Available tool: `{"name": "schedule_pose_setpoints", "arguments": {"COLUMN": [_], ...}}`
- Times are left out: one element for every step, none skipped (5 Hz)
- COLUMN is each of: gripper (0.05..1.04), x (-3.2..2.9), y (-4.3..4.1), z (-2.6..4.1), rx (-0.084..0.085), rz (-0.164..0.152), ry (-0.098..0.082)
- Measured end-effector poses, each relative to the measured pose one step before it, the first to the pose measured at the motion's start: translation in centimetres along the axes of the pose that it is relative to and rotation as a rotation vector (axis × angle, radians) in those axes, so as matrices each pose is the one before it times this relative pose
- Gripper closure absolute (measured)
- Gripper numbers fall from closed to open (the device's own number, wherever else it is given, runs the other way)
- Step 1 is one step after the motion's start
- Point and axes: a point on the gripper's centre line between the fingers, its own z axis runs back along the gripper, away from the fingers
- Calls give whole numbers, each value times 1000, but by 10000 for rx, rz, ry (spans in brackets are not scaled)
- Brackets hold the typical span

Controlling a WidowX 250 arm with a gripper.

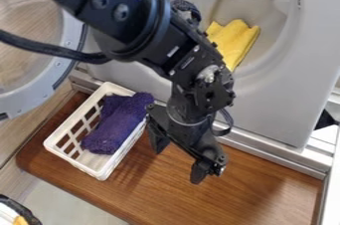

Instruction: Put the yellow cloth in the machine

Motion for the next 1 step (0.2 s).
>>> {"name": "schedule_pose_setpoints", "arguments": {"gripper": [83], "x": [-74], "y": [-34], "z": [-50], "rx": [2], "rz": [-20], "ry": [28]}}
